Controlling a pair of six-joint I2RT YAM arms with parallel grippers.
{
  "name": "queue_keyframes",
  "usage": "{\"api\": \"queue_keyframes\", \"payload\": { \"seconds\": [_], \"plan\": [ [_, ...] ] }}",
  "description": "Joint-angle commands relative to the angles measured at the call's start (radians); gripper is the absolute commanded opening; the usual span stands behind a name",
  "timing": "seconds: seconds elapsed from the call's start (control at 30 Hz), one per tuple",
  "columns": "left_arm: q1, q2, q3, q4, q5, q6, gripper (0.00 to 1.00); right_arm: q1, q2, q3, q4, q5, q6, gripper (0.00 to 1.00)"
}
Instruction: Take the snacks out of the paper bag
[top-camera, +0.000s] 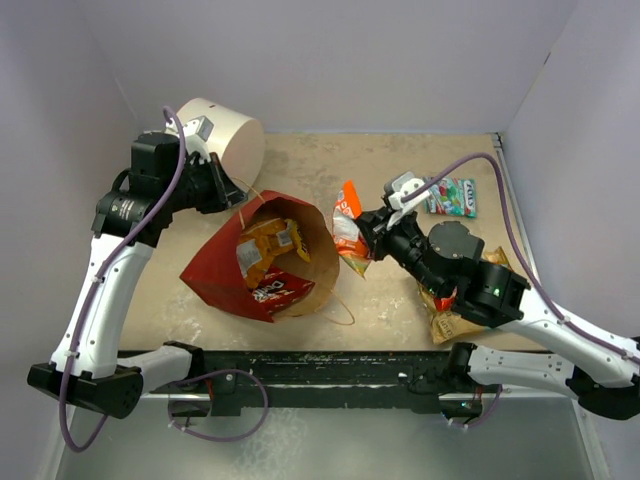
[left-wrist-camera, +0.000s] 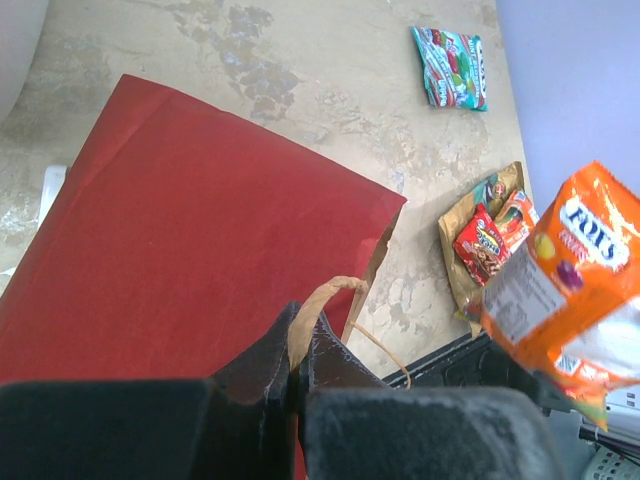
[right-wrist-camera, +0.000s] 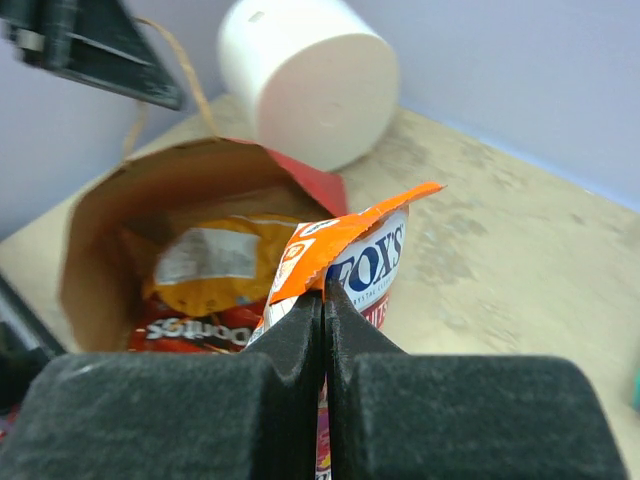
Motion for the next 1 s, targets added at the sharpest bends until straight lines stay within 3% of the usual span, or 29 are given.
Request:
{"api": "queue_keyframes", "payload": {
  "seconds": [0.0, 0.17, 0.33, 0.5, 0.73, 0.97],
  "plan": [
    [0.009, -0.004, 0.011, 0.042, 0.006, 0.018, 0.00, -0.007, -0.005, 0.070, -0.057, 0.248, -0.030, 0.00],
    [0.009, -0.006, 0.019, 0.037, -0.003, 0.024, 0.00, -0.102, 0.054, 0.099, -0.124, 0.398, -0.041, 0.00],
    [0.009, -0.007, 0.027, 0.035, -0.003, 0.026, 0.00, -0.337, 0.146, 0.156, -0.235, 0.452, 0.049, 0.00],
    [0.009, -0.014, 0.022, 0.035, 0.002, 0.026, 0.00, -0.596, 0.287, 0.202, -0.264, 0.396, 0.044, 0.00],
    [0.009, -0.032, 0.018, 0.028, 0.019, 0.021, 0.00, -0.844, 0.516, 0.266, -0.169, 0.375, -0.137, 0.00],
    [0.009, -0.045, -0.006, 0.035, 0.036, 0.020, 0.00, -0.946, 0.748, 0.336, -0.022, 0.372, -0.356, 0.00]
  ]
}}
